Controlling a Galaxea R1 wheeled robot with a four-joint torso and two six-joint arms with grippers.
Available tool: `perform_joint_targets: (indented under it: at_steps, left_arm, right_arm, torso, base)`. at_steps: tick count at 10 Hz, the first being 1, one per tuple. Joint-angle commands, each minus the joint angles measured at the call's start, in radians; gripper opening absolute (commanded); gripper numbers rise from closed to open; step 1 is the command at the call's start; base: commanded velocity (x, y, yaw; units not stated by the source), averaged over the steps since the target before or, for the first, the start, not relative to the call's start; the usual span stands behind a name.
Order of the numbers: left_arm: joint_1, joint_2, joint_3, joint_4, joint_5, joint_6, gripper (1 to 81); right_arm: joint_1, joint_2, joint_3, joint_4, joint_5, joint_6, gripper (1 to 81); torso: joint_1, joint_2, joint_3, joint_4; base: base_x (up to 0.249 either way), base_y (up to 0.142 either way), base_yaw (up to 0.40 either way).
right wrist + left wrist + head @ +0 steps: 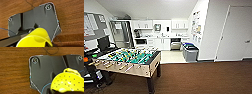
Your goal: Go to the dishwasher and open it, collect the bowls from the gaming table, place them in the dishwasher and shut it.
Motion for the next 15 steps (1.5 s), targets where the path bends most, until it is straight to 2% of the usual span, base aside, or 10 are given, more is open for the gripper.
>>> perform_joint_targets:
  at_steps: [1, 9, 15]
  left_arm:
    - [-0.049, -0.014, -0.003, 0.009, 0.051, 0.002, 1.0]
    - [-0.050, -0.014, -0.003, 0.011, 0.056, 0.002, 1.0]
    - [-0.049, -0.014, -0.003, 0.009, 0.053, 0.002, 1.0]
  right_arm:
    - [0.054, -0.024, 0.003, -0.008, -0.060, -0.004, 1.0]
    - [0.057, -0.023, 0.003, -0.009, -0.061, -0.005, 1.0]
    - [0.056, -0.023, 0.003, -0.009, -0.060, -0.004, 1.0]
  torso:
    - [0.000, 0.000, 0.000, 0.000]
    - [0.000, 0.000, 0.000, 0.000]
    - [0.000, 0.000, 0.000, 0.000]
  base:
    - [0.181, -0.086, 0.000]
    - [0.181, -0.087, 0.000]
    - [0.181, -0.011, 0.000]
